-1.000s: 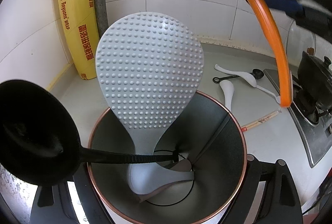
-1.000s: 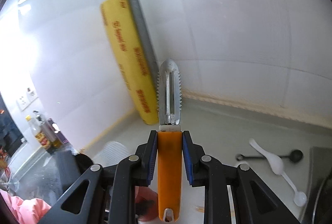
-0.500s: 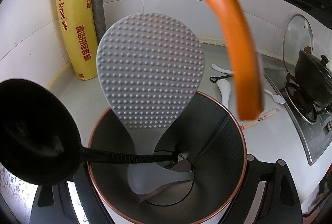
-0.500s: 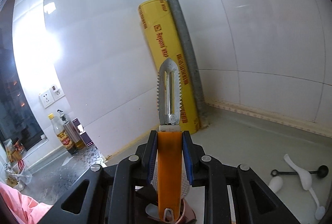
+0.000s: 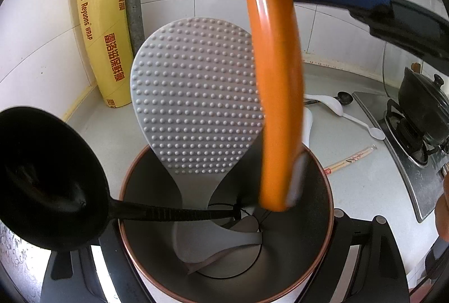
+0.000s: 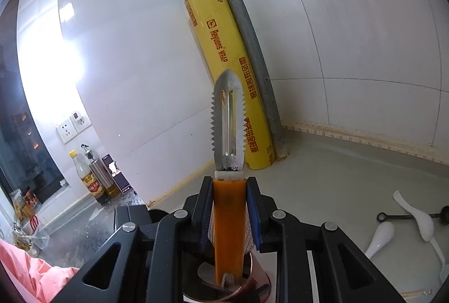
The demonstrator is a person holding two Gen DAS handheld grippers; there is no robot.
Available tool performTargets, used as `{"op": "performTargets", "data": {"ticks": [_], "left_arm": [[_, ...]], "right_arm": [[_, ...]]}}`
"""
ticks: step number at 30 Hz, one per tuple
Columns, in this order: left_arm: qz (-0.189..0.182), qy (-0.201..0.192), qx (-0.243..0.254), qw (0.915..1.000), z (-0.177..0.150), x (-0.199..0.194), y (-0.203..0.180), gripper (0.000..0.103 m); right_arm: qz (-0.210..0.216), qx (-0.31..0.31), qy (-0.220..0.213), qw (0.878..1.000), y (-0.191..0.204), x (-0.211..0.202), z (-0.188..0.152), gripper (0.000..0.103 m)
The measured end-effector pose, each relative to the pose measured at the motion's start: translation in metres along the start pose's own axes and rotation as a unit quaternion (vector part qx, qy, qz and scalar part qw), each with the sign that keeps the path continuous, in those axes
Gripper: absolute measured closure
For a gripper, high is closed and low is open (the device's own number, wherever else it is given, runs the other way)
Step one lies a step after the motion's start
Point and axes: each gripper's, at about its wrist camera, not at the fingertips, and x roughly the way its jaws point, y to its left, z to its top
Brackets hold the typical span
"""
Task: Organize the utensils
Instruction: 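Lower the scaler handle-first into the red holder and open the right gripper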
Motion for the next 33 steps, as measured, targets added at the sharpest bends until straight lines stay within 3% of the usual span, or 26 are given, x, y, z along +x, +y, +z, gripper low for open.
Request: {"op": "performTargets", "data": {"ticks": [15, 33], "left_arm": [[0.001, 0.000, 0.000, 1.0000, 0.000, 0.000, 0.000, 0.013], [0.000, 0.000, 0.001, 1.0000, 0.001, 0.001, 0.005, 0.013]], "right_arm": [[-0.003, 0.020, 0.017, 1.000, -0.009, -0.016, -0.017, 0.078], [-0.002, -0.026, 0.057, 0.998, 0.009, -0.011, -0.029, 0.075]]}}
